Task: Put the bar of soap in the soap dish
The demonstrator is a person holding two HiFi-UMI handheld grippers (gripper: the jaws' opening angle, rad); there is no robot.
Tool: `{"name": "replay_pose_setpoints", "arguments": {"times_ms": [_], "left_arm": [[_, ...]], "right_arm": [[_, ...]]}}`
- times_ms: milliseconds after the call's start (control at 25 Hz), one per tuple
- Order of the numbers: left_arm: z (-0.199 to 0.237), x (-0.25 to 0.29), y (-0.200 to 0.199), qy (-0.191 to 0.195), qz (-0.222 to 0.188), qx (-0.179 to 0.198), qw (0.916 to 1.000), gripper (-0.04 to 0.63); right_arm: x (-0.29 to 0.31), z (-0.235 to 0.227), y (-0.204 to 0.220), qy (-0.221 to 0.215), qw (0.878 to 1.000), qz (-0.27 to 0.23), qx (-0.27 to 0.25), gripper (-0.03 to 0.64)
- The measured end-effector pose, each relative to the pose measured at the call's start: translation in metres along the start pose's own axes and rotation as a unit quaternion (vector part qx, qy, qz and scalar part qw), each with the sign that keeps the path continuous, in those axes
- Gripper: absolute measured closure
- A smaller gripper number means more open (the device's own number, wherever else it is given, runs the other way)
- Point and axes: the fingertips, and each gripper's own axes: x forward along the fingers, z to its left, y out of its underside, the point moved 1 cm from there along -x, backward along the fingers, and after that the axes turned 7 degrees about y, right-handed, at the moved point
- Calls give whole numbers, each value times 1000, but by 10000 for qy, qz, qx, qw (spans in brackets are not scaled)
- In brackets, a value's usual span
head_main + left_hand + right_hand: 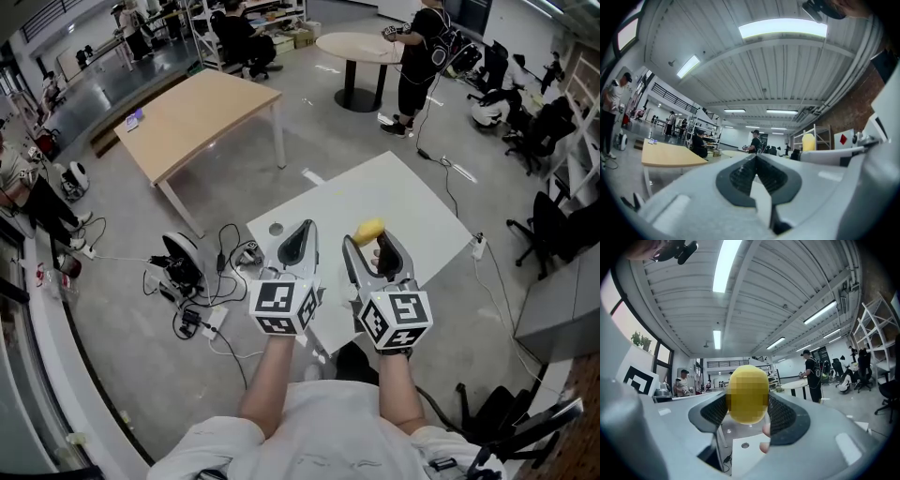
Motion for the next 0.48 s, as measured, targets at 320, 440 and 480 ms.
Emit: {"name": "replay_pose_setpoints", "arguments": {"times_ms": [320,440,480], "left_arm": [[3,32,22,-32,221,-62,9997,595],[4,41,32,-39,329,-100,9994,595],[4,44,36,-40,373,-118,9992,595]], "right_arm": [[26,-27,19,-5,9995,270,169,345],[33,-34,28,1,9990,399,206,345],[35,-36,32,12,9987,453,221,347]]}}
